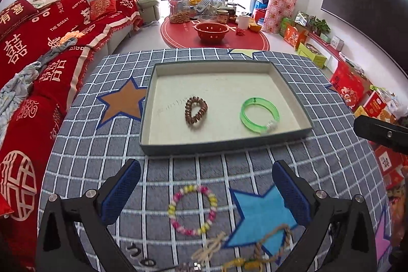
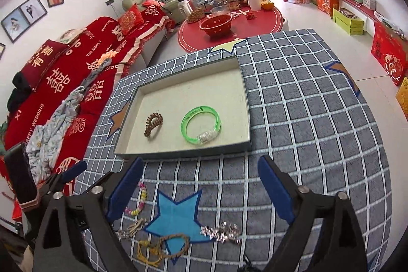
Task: Organize jewelry
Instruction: 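Move both tools back toward the remaining jewelry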
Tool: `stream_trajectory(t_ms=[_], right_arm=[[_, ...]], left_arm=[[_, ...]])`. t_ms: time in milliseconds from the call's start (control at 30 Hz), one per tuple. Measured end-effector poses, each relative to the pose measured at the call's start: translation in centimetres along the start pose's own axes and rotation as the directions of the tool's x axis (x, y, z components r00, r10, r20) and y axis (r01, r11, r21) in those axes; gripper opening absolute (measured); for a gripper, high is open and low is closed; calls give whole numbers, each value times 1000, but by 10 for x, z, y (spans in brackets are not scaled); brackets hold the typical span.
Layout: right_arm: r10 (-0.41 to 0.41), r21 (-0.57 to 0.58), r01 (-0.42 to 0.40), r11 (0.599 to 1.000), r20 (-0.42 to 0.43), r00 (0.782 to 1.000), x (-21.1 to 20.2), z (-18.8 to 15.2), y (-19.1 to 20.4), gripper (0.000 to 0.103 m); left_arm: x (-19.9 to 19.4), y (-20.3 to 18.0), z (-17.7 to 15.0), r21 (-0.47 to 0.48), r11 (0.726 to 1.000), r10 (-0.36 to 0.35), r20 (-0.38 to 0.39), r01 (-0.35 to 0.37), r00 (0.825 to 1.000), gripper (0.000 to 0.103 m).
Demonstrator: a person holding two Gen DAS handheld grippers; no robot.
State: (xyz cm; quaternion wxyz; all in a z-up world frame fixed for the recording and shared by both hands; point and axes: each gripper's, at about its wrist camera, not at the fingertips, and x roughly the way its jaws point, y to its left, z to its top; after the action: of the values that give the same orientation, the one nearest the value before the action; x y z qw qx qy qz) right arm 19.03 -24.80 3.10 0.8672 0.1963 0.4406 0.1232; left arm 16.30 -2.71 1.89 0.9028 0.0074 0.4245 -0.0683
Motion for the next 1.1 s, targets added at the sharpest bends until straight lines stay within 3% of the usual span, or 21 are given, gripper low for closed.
stream_trajectory(t_ms=[100, 233, 600, 767, 1100], right_arm=[[6, 7, -6, 1000, 29, 1000, -23, -27, 1, 103], [-19, 27, 20, 999, -16, 1000, -36, -64, 1, 103], [-144, 17, 146, 989, -108, 984, -54, -161, -10, 103], [-163, -3, 164, 986, -104, 981, -62, -176, -12, 103], [-192, -9, 192, 981, -121, 974, -45, -176, -32, 103]], left_arm=[[-29, -4, -25, 26, 1000, -10, 15, 10, 1000, 103], [-53, -3, -64, 57, 998, 28, 26, -29, 999, 103], [-69, 11, -155, 26, 997, 78, -44, -77, 996, 103], [-67, 20, -167, 14, 996, 90, -56, -90, 994, 103], [-35, 42, -150, -19, 995, 98, -79, -99, 992, 103]])
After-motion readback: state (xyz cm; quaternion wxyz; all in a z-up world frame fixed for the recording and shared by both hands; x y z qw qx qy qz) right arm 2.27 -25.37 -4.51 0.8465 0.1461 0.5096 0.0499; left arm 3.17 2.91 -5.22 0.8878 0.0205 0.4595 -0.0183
